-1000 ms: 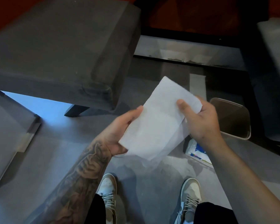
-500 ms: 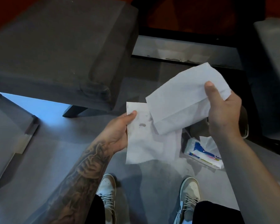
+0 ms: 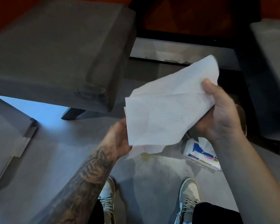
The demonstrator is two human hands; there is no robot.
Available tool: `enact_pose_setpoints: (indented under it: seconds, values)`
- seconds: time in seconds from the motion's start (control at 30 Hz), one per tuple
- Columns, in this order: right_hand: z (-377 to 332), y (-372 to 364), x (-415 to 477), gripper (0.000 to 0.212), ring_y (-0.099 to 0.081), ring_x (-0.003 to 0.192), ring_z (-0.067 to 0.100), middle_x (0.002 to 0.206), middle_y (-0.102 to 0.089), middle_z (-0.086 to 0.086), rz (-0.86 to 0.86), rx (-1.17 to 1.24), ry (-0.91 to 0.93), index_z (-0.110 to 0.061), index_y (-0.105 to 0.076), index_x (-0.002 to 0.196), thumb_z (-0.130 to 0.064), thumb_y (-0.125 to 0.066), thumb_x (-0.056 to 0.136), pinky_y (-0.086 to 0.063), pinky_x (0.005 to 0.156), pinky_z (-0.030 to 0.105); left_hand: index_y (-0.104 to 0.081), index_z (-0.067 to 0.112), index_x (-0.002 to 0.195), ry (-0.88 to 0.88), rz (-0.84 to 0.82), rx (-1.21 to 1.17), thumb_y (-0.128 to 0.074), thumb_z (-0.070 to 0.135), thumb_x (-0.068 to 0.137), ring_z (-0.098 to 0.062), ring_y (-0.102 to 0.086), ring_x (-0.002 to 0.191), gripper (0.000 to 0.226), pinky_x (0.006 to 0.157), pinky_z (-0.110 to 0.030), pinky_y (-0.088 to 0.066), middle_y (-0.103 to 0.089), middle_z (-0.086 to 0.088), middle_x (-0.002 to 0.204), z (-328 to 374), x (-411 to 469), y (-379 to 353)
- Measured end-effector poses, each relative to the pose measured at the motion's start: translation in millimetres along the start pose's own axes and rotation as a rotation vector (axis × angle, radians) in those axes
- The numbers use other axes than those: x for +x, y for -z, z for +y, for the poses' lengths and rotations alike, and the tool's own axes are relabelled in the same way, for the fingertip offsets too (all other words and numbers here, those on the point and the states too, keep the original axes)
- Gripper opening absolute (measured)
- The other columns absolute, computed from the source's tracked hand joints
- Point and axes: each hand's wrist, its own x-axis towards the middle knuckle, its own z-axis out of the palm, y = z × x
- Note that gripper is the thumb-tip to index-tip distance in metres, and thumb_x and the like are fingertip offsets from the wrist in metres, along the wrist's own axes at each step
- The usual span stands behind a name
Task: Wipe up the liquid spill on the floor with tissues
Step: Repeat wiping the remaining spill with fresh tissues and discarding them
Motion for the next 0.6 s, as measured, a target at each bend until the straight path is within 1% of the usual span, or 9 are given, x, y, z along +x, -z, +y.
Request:
enact_pose_setpoints:
  seconds: [0.03,0.07,0.13,0.17,0.23,0.33,0.43,0.53,0.6]
  values:
    - [4.1,4.8,2.7,0.024,-0.072,0.101,0.027,0.110,-0.075,0.008,0.031,-0.072,-0.019,-0.014,-0.064,0.117,-0.022,-0.060,0.094,-0.059,0.082,0.046,-0.079,0.011,0.064,0.012,-0.006,-0.010,-0.044,0.017,0.101,-0.019,-0.071,0.057,0.051,0.049,-0.027,-0.057,-0.073,-0.006,0.067,2.5,-0.5,0.0]
    - [9.6,9.4,5.2,0.017,-0.074,0.095,0.024,0.104,-0.076,0.006,0.068,-0.184,-0.026,-0.017,-0.067,0.111,-0.019,-0.059,0.096,-0.060,0.080,0.045,-0.081,0.010,0.078,0.019,0.009,-0.007,-0.042,0.022,0.104,-0.022,-0.074,0.066,0.048,0.055,-0.030,-0.059,-0.076,-0.008,0.077,6.3,-0.2,-0.8]
    - [22.0,18.4,9.6,0.009,-0.075,0.080,0.014,0.089,-0.078,-0.006,0.127,-0.434,-0.025,-0.024,-0.069,0.099,-0.020,-0.061,0.097,-0.061,0.080,0.040,-0.073,0.010,0.119,0.001,0.047,-0.013,-0.044,0.031,0.105,-0.029,-0.073,0.099,0.038,0.080,-0.041,-0.060,-0.076,-0.012,0.110,14.1,0.1,-0.1]
    - [27.7,22.7,11.8,0.007,-0.074,0.076,0.010,0.085,-0.077,-0.011,0.136,-0.524,-0.038,-0.026,-0.069,0.098,-0.023,-0.063,0.096,-0.061,0.081,0.039,-0.067,0.011,0.129,0.000,0.055,-0.013,-0.044,0.035,0.105,-0.032,-0.069,0.110,0.041,0.090,-0.046,-0.056,-0.072,-0.012,0.120,15.9,0.7,1.3]
    - [36.2,28.2,13.9,0.010,-0.074,0.081,0.012,0.089,-0.077,-0.012,0.114,-0.584,-0.068,-0.025,-0.070,0.104,-0.026,-0.065,0.095,-0.061,0.082,0.039,-0.067,0.012,0.129,-0.007,0.052,0.000,-0.044,0.039,0.105,-0.033,-0.068,0.114,0.044,0.095,-0.047,-0.053,-0.071,-0.012,0.124,18.4,0.2,2.7]
    - [43.0,30.2,17.4,0.020,-0.075,0.088,0.022,0.099,-0.077,0.000,0.064,-0.535,-0.090,-0.015,-0.070,0.113,-0.022,-0.065,0.095,-0.061,0.080,0.038,-0.069,0.011,0.126,-0.001,0.040,0.023,-0.047,0.040,0.104,-0.033,-0.069,0.112,0.044,0.093,-0.046,-0.055,-0.071,-0.013,0.123,21.7,-1.4,3.3]
    - [47.8,31.0,19.3,0.019,-0.074,0.090,0.024,0.101,-0.077,0.004,0.010,-0.539,-0.093,-0.013,-0.071,0.112,-0.018,-0.064,0.096,-0.061,0.077,0.033,-0.067,0.010,0.130,0.000,0.063,0.039,-0.048,0.041,0.102,-0.034,-0.067,0.114,0.046,0.094,-0.045,-0.055,-0.069,-0.014,0.127,22.9,0.0,6.0]
    - [52.4,32.9,19.8,0.016,-0.075,0.090,0.023,0.100,-0.077,0.002,0.020,-0.570,-0.102,-0.015,-0.072,0.109,-0.019,-0.064,0.096,-0.060,0.077,0.033,-0.070,0.015,0.127,-0.018,0.051,-0.006,-0.039,0.067,0.097,-0.034,-0.069,0.111,0.067,0.091,-0.046,-0.054,-0.071,-0.011,0.123,26.1,-1.8,6.5]
    - [54.5,34.9,21.0,0.018,-0.074,0.092,0.023,0.102,-0.077,0.000,0.034,-0.599,-0.102,-0.017,-0.072,0.111,-0.021,-0.064,0.096,-0.060,0.080,0.036,-0.073,0.013,0.122,0.013,0.034,-0.012,-0.038,0.076,0.092,-0.035,-0.069,0.110,0.078,0.094,-0.048,-0.052,-0.072,-0.013,0.120,28.2,-4.0,6.7]
